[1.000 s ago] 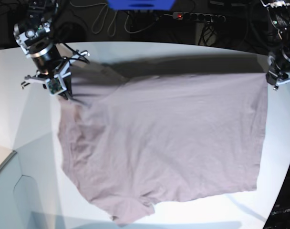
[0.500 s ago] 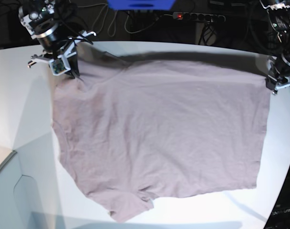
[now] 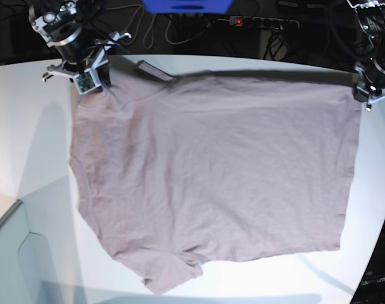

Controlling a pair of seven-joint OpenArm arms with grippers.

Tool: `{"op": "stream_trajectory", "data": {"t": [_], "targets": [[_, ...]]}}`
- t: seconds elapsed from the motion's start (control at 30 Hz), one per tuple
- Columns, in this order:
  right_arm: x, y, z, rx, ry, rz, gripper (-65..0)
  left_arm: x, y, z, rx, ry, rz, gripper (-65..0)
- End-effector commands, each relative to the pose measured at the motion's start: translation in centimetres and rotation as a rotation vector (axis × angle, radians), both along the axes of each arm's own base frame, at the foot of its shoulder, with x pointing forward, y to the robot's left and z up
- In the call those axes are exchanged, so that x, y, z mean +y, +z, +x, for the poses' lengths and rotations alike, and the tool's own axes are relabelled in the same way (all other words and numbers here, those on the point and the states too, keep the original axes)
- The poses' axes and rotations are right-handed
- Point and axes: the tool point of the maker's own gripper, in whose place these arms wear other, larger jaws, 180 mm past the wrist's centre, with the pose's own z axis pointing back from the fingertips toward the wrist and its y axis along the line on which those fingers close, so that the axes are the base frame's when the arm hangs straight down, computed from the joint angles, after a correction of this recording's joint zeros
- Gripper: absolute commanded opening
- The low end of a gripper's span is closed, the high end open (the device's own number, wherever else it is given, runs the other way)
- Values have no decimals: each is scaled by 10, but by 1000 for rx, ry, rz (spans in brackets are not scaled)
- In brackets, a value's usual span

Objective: Layout the t-shirt on the table in an organized manner, then fold the t-shirt properly
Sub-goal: 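Lay the shirt flat with both grippers and release it, then pinch the shirt corner beside the right gripper and drag it outward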

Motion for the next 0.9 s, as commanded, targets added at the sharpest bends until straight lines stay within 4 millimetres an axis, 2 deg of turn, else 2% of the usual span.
{"op": "stream_trajectory", "data": {"t": [0.0,0.07,0.27,0.33,0.47,0.53,0.6,0.67,0.77,0.83,0.87], "targets": [[-2,8,2,-27,5,-1,-519,9,9,2,-21,10,14,-494],[-3,10,1,-32,7,-2,-480,6,6,-3,-3,1,-4,-442],[-23,28,7,-81,-59,-39,-457,16,9,-27,2,70,-47,-433],[-33,35,14,-108,-86,-54,-457,25,22,-35,-20,108,-56,-433],[-37,55,52,-206,-83,-65,-459,34,56,-39,-87,137,-27,-433],[-29,64,77,-261,-54,-53,-462,33,69,-34,-111,121,-1,-433],[-20,76,105,-320,-26,-37,-473,34,76,-32,-123,115,17,-433],[-15,78,134,-338,-15,-23,-513,28,74,-30,-121,106,8,-433],[-18,67,179,-299,-36,1,-597,16,64,-32,-113,105,-23,-433],[-17,47,203,-229,-49,31,-650,10,59,-35,-108,111,-41,-433],[-22,38,215,-194,-51,34,-650,7,57,-36,-109,114,-49,-433]]}}
